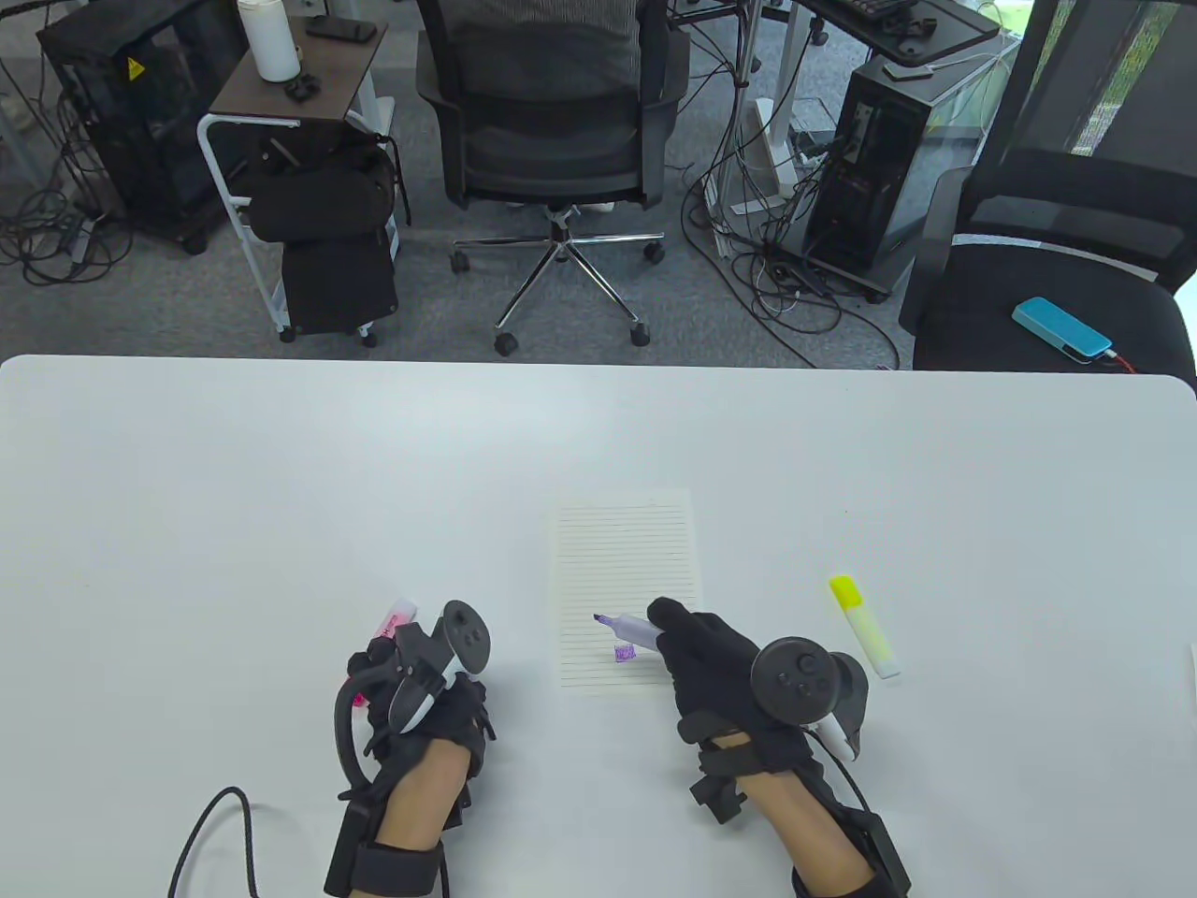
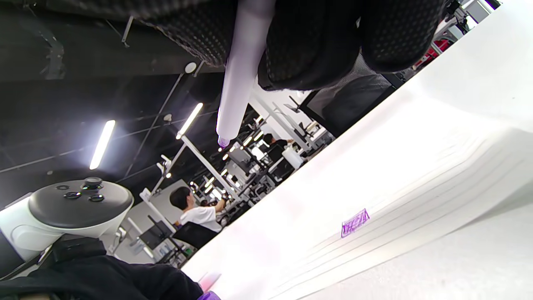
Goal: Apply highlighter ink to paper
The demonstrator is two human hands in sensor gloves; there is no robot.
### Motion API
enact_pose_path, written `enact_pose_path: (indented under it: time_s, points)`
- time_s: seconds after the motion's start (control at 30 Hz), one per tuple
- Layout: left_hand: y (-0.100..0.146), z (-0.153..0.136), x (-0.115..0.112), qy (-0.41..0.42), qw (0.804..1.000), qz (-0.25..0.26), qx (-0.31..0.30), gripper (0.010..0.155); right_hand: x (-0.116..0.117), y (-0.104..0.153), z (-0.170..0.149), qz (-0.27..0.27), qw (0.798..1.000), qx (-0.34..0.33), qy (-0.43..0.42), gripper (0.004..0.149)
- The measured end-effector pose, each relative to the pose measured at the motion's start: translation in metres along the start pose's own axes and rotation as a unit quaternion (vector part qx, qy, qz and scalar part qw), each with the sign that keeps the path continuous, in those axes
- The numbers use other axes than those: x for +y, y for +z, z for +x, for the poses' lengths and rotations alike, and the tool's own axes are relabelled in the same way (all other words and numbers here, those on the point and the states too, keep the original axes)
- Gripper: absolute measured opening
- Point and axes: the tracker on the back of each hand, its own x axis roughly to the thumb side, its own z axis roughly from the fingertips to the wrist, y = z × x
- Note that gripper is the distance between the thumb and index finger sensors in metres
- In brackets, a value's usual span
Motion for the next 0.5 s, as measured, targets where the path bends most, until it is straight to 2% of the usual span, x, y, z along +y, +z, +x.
enact_pose_path:
  time_s: [0.27, 0.4, 0.5]
  points:
    - [-0.0028, 0.0059, -0.0002, -0.017, 0.999, 0.007, -0.042, 0.063, 0.0047, -0.0010, -0.0015, 0.014, 1.000, 0.003, 0.008, 0.042]
    - [-0.0010, 0.0063, 0.0012, -0.008, 0.998, 0.011, -0.053, 0.061, 0.0056, -0.0012, -0.0013, 0.021, 1.000, 0.002, 0.008, 0.042]
    - [0.0005, 0.0103, -0.0001, -0.033, 0.998, 0.007, -0.050, 0.062, 0.0066, -0.0014, -0.0015, 0.024, 1.000, 0.004, 0.009, 0.041]
